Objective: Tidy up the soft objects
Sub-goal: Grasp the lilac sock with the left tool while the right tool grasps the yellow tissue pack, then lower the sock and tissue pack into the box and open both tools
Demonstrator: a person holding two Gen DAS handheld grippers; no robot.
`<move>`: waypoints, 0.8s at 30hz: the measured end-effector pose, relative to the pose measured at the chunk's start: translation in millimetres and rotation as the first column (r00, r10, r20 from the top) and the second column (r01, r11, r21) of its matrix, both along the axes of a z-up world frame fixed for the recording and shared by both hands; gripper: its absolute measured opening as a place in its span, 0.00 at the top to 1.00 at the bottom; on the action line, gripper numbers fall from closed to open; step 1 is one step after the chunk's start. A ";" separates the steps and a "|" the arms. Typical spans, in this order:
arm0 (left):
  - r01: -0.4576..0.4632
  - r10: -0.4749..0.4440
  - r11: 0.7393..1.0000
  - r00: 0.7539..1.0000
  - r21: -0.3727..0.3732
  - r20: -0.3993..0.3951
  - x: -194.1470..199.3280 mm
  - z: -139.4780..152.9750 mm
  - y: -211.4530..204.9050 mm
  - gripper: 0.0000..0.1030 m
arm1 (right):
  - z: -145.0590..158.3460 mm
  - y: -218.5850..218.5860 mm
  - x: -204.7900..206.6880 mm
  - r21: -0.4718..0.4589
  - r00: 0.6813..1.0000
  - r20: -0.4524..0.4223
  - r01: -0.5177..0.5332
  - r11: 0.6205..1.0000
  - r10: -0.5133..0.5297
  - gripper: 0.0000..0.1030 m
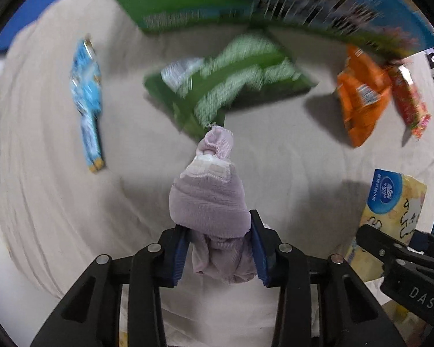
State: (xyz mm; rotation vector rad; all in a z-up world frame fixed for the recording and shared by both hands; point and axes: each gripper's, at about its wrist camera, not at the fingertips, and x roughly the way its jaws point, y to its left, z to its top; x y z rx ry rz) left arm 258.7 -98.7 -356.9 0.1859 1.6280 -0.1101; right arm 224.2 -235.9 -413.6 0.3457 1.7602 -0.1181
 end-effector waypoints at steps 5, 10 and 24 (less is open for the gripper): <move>-0.004 0.007 0.999 0.994 -0.033 0.106 5.9 66.9 -18.4 0.66 | 46.1 0.8 4.5 -0.002 0.994 0.092 -0.053 0.999 0.053 0.36; -0.012 0.034 0.995 0.975 -0.100 0.221 4.2 133.0 -21.0 0.66 | 111.7 -12.6 18.6 0.021 0.979 0.186 -0.093 0.995 0.087 0.36; 0.058 0.014 0.980 0.935 -0.190 0.356 92.8 185.7 -17.3 0.66 | 191.6 -27.7 118.2 -0.001 0.919 0.365 -0.159 0.987 0.148 0.36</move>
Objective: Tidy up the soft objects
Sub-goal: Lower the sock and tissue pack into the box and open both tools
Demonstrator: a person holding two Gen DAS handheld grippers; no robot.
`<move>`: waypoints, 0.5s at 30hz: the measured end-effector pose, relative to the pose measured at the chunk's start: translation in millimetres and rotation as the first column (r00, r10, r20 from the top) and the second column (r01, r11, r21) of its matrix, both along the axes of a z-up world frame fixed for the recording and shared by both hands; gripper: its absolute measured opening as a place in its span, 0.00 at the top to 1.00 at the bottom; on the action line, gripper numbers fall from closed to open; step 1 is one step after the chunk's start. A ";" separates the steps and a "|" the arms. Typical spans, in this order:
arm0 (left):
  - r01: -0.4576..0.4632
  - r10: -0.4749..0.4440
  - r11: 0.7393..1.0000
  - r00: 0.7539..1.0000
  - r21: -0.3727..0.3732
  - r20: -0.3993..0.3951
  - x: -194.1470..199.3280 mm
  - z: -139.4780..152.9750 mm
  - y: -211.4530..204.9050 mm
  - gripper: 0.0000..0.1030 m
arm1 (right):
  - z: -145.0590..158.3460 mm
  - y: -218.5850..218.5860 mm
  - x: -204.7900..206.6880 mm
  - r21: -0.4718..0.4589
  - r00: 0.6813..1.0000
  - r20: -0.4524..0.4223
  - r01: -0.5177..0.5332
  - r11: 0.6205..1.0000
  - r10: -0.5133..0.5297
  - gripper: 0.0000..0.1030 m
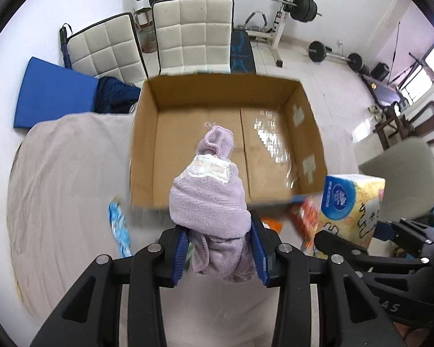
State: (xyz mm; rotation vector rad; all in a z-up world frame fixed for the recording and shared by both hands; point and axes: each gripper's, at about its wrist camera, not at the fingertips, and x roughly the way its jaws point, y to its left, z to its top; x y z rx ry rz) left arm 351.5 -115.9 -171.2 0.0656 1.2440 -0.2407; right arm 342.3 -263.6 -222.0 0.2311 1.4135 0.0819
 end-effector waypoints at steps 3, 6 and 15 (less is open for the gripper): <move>0.004 -0.004 1.000 1.000 0.010 -0.013 34.2 -6.2 -5.1 0.65 | -3.6 -4.7 23.2 -0.007 1.000 -0.006 -0.002 1.000 0.002 0.36; 0.009 -0.008 1.000 0.999 0.009 -0.052 67.8 -20.8 -10.8 0.65 | -15.4 -6.0 51.8 -0.005 1.000 -0.023 -0.004 1.000 0.004 0.36; 0.022 -0.031 0.999 0.959 -0.038 -0.281 165.8 -101.4 -35.9 0.65 | -88.5 -6.1 147.1 -0.035 0.989 -0.136 -0.063 0.997 0.057 0.36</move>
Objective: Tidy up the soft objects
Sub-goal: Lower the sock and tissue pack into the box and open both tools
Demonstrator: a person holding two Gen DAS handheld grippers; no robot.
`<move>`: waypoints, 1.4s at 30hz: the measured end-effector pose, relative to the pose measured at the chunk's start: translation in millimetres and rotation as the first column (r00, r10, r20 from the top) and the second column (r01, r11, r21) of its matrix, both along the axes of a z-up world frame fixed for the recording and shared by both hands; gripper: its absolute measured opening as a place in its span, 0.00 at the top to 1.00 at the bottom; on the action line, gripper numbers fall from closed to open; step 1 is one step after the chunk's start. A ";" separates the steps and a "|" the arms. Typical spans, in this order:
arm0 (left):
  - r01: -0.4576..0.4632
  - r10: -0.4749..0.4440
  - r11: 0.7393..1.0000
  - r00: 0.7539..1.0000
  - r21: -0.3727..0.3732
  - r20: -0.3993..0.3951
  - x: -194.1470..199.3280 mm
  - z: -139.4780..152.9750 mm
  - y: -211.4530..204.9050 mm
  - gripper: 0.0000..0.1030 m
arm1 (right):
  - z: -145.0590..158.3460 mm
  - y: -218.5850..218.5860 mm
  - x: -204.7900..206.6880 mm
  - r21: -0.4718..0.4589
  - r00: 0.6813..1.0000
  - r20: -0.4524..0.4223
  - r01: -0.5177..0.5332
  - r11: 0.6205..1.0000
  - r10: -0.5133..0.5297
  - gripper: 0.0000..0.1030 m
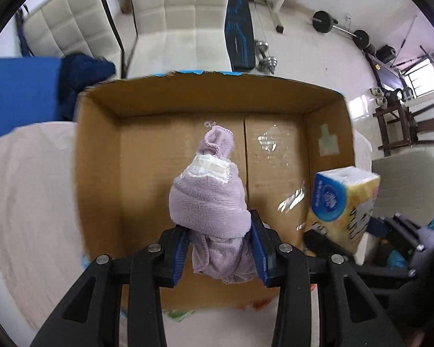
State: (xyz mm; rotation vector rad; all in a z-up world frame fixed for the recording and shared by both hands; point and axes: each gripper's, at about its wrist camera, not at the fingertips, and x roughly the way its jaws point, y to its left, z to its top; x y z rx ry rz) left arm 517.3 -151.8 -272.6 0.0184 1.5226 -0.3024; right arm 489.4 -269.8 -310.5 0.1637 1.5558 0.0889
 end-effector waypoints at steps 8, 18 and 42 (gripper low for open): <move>0.038 -0.039 0.999 0.992 -0.012 -0.123 44.1 -54.1 -20.0 0.65 | -53.4 -4.8 46.3 -0.032 0.999 -0.051 -0.015 0.999 0.014 0.36; 0.049 -0.043 0.998 0.986 0.032 -0.163 67.7 -79.4 -29.9 0.60 | -82.2 -10.5 63.5 -0.051 0.994 -0.105 -0.010 0.999 0.004 0.32; -0.079 0.053 0.987 0.982 0.137 0.182 10.1 6.6 27.7 0.01 | -7.3 3.3 -7.9 -0.061 0.998 0.003 0.070 0.996 -0.070 0.00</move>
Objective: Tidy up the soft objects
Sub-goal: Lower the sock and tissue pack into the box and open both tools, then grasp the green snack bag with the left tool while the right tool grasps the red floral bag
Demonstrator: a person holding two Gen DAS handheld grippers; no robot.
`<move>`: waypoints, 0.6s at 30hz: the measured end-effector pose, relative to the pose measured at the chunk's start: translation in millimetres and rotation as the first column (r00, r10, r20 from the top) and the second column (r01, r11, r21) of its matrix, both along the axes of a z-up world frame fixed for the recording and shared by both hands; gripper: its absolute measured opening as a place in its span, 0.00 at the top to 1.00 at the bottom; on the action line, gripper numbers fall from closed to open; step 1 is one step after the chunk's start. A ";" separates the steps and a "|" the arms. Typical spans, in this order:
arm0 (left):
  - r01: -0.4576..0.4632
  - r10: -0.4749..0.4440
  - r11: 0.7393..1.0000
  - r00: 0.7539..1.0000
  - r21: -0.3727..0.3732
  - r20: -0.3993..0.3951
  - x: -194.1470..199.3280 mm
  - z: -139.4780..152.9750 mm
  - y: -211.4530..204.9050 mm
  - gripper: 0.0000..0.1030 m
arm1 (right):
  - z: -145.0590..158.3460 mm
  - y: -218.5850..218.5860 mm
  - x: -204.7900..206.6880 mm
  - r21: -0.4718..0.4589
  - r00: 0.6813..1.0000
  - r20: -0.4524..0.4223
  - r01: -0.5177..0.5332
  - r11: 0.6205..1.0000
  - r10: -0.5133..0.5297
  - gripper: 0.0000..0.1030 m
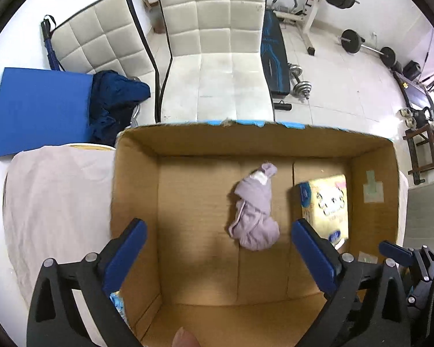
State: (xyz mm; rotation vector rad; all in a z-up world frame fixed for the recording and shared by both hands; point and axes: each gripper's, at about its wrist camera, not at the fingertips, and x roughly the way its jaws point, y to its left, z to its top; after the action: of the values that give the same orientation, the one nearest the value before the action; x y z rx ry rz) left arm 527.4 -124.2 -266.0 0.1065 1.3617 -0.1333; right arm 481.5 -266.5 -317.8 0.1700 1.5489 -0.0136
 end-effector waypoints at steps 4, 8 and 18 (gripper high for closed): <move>0.009 -0.009 1.000 0.999 0.001 0.035 -28.4 16.0 5.2 0.01 | 16.6 -0.6 -24.3 -0.006 0.999 0.048 0.004 1.000 -0.004 0.00; 0.028 -0.029 1.000 0.995 0.006 0.091 -54.4 36.1 5.3 0.01 | 37.6 3.8 -46.2 0.016 0.996 0.089 -0.001 1.000 0.000 0.00; 0.067 -0.063 0.998 0.977 -0.011 0.202 -136.0 91.8 22.0 0.00 | 79.1 -5.6 -117.8 0.003 0.988 0.149 -0.040 0.999 0.039 0.00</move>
State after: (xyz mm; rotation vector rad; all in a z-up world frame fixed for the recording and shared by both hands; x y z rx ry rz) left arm 391.4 -102.1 -174.2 0.1458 1.1546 -0.1852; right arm 363.7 -272.0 -238.6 0.1420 1.4028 0.0341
